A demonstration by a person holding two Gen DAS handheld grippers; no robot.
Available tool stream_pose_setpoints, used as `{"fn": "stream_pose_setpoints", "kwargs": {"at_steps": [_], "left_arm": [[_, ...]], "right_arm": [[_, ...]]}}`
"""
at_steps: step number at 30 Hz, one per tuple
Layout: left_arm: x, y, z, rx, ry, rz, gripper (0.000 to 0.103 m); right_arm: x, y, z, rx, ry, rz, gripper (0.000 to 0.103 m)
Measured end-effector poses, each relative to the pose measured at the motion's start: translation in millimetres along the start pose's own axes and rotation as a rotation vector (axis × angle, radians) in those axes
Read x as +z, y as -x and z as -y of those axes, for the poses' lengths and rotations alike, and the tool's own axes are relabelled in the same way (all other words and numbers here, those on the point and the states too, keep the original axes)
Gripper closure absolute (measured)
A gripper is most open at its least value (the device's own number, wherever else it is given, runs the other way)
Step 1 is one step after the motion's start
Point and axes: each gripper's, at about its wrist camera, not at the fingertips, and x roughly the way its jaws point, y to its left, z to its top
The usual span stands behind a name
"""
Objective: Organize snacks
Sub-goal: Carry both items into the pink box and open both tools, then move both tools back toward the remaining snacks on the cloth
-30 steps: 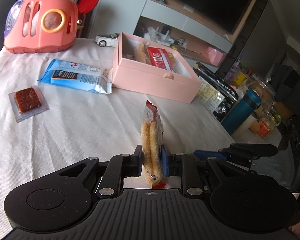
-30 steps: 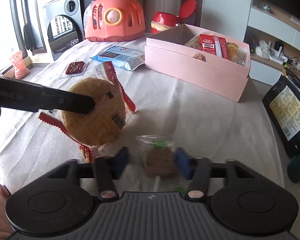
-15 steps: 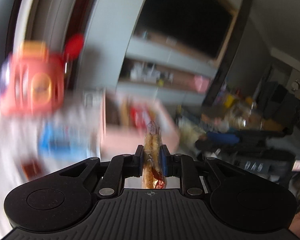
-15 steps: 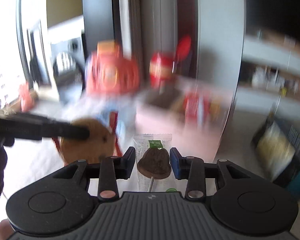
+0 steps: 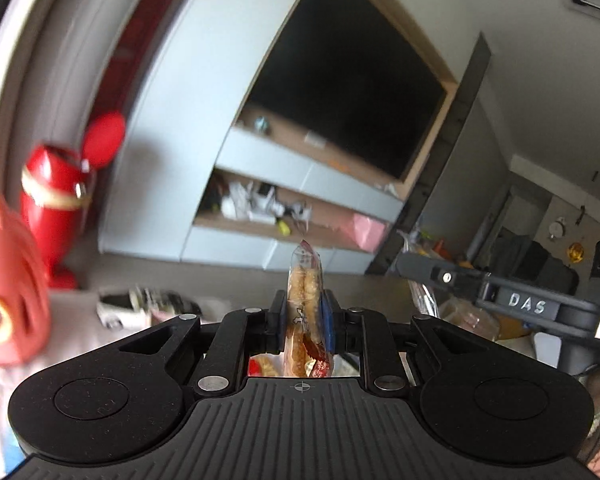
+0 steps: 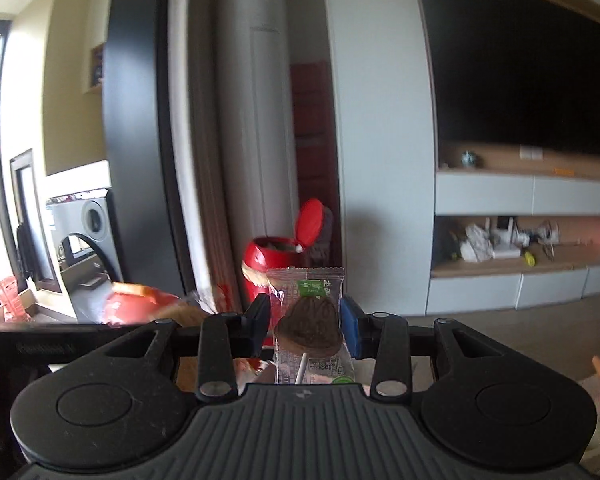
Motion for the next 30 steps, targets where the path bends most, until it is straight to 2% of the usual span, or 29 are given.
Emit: {"fn": "stream_pose_setpoints", "kwargs": {"at_steps": [4, 7, 8, 10, 12, 14, 15, 18, 20, 22, 25, 28, 30], "left_arm": [[-22, -48, -34, -0.025, 0.117, -0.083, 0.082], [-36, -76, -61, -0.029, 0.165, -0.179, 0.081], [-41, -76, -71, -0.016, 0.166, -0.199, 0.077], [-45, -75, -81, 0.015, 0.147, -0.199, 0.074], [-44, -64, -89, 0.029, 0.153, -0.157, 0.074], [-39, -49, -102, 0.057, 0.176, -0.111, 0.074], [-37, -43, -109, 0.093, 0.179, -0.093, 0.074], [-36, -28, -135, 0.257, 0.173, -0.069, 0.074], [-40, -24, -156, 0.338, 0.192, -0.076, 0.074], [-46, -29, -175, 0.384, 0.219, -0.128, 0.074], [-58, -40, -186, 0.416, 0.175, -0.214, 0.075], [-70, -51, -187, 0.41, 0.088, -0.31, 0.078], [-76, -44, -181, 0.386, 0.057, -0.336, 0.079]], "right_arm": [[-20, -45, 17, 0.0, -0.048, -0.083, 0.065], [-40, -76, 22, -0.022, -0.061, -0.141, 0.065], [-46, -87, 22, -0.03, -0.065, -0.158, 0.065], [-60, -106, 22, -0.032, -0.084, -0.206, 0.061], [-71, -119, 25, -0.008, -0.123, -0.249, 0.059], [-79, -121, 23, 0.005, -0.128, -0.256, 0.053], [-82, -120, 22, 0.0, -0.119, -0.25, 0.048], [-90, -112, 12, -0.02, -0.045, -0.229, 0.042], [-98, -105, 4, -0.031, 0.008, -0.223, 0.042], [-105, -98, -6, -0.034, 0.051, -0.227, 0.042], [-117, -84, -24, 0.014, 0.103, -0.257, 0.042], [-133, -72, -45, 0.079, 0.159, -0.303, 0.041], [-144, -63, -60, 0.11, 0.208, -0.33, 0.04]]}}
